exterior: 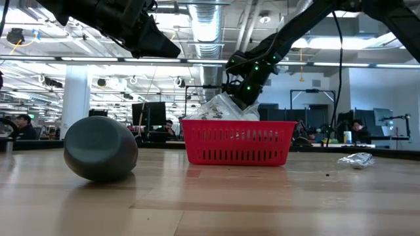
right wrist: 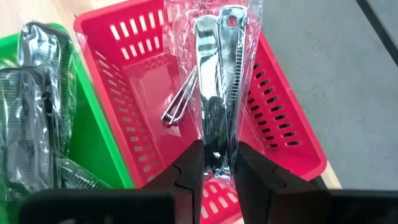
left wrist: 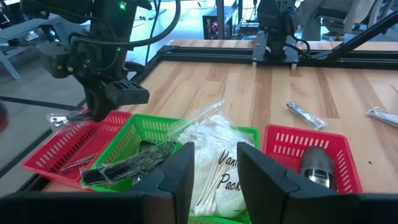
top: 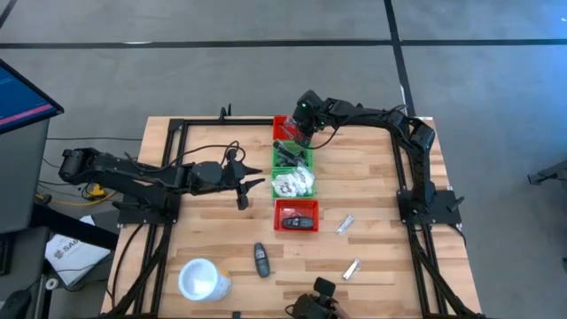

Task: Pick & Place Travel size toiletries
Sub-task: Put the silver nail cutter into the top red bin, then put the gray deodorant into the bottom red bin

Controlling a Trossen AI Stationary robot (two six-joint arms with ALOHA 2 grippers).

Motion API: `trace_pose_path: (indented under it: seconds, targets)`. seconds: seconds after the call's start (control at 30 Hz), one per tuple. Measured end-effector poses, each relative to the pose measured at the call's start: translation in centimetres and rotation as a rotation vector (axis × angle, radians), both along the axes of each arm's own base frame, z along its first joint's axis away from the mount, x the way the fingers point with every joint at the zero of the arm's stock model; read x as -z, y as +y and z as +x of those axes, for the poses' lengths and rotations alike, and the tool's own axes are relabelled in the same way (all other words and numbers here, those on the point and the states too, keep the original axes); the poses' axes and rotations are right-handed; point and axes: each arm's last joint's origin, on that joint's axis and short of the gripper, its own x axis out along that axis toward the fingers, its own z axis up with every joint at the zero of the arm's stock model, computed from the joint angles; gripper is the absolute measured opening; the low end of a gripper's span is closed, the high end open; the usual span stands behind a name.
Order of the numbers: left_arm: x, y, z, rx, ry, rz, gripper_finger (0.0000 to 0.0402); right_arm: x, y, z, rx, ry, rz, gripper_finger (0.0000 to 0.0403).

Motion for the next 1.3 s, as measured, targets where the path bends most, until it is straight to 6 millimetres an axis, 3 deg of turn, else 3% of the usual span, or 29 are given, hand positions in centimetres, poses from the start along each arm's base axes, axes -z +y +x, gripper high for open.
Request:
trace_pose_path:
  seconds: [0.33, 0.63, 0.8, 1.07, 1.3]
  targets:
    - [0.0, 0.0, 0.0, 0.000, 0.001, -0.001, 0.0114, -0.1, -0.1, 0.0, -0.004, -0.009, -0.011, 0.0076]
    - [0.0, 0.0, 0.0, 0.002, 0.003, -0.004, 0.0114, -0.3, -0.2, 0.2, -0.004, -0.029, -0.028, 0.0161]
    - [0.2, -0.5, 0.0, 0.164, 0.026, -0.047, 0.0114, -0.5, -0.1, 0.4, -0.007, -0.048, -0.040, 0.0188]
    - [1.2, -1.3, -0.1, 0.448, 0.119, -0.120, 0.0114, -3.4, 2.2, 0.9, -0.054, -0.104, -0.066, 0.0198]
    - [3.9, -2.3, 1.0, 0.632, 0.246, -0.162, 0.0114, -6.2, 5.6, 1.4, -0.130, -0.142, -0.083, 0.0188]
